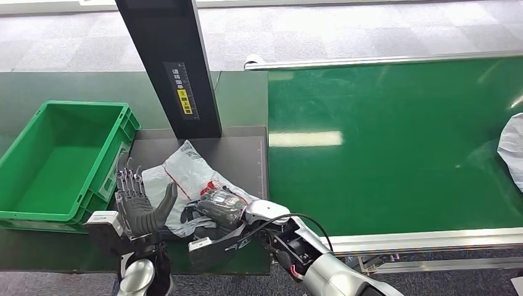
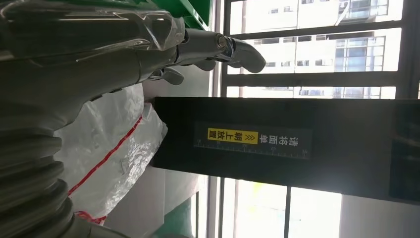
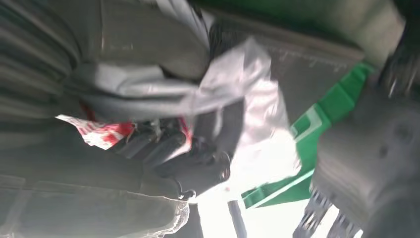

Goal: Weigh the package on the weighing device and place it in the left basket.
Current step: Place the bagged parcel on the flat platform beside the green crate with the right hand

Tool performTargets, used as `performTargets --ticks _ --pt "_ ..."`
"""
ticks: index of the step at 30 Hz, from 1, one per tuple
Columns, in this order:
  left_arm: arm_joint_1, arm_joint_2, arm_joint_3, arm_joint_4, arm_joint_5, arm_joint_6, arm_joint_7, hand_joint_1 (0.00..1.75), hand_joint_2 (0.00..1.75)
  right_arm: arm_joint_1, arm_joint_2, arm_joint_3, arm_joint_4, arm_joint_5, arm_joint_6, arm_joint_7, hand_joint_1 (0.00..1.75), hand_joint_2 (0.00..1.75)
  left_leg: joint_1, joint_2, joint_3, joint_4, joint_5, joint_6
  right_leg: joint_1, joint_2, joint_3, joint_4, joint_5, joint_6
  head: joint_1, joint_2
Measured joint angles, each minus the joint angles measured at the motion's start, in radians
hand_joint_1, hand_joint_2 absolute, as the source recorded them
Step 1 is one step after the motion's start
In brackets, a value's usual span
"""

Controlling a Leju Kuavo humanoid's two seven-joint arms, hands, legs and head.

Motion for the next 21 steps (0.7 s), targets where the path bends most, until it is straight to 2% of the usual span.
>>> performTargets --ticks 5,11,17,21 --pt "-0.001 -0.001 -0.002 0.017 -0.007 -0.015 -0.001 0.00 1.75 0.005 -0.031 -0.083 -0.029 -0.154 0.093 0.030 0.00 1.75 0.000 0.000 0.000 0.000 0.000 0.000 0.000 0.000 0.000 0.000 0.000 0.000 0.000 0.000" --pt "-0.005 -0.002 -0.003 0.030 -0.007 -0.016 -0.002 0.00 1.75 0.006 -0.048 -0.142 -0.048 -0.183 0.114 0.043 0.00 1.75 0.000 0.000 0.000 0.000 0.000 0.000 0.000 0.000 0.000 0.000 0.000 0.000 0.000 0.000" --pt "-0.011 -0.005 -0.003 0.035 -0.023 -0.025 0.009 0.00 1.75 0.000 -0.055 -0.194 -0.050 -0.247 0.136 0.124 0.00 1.75 0.000 0.000 0.000 0.000 0.000 0.000 0.000 0.000 0.000 0.000 0.000 0.000 0.000 0.000" --pt "-0.018 -0.009 -0.005 0.042 -0.040 -0.036 0.023 0.00 1.75 0.002 -0.068 -0.222 -0.057 -0.268 0.153 0.104 0.00 1.75 0.000 0.000 0.000 0.000 0.000 0.000 0.000 0.000 0.000 0.000 0.000 0.000 0.000 0.000"
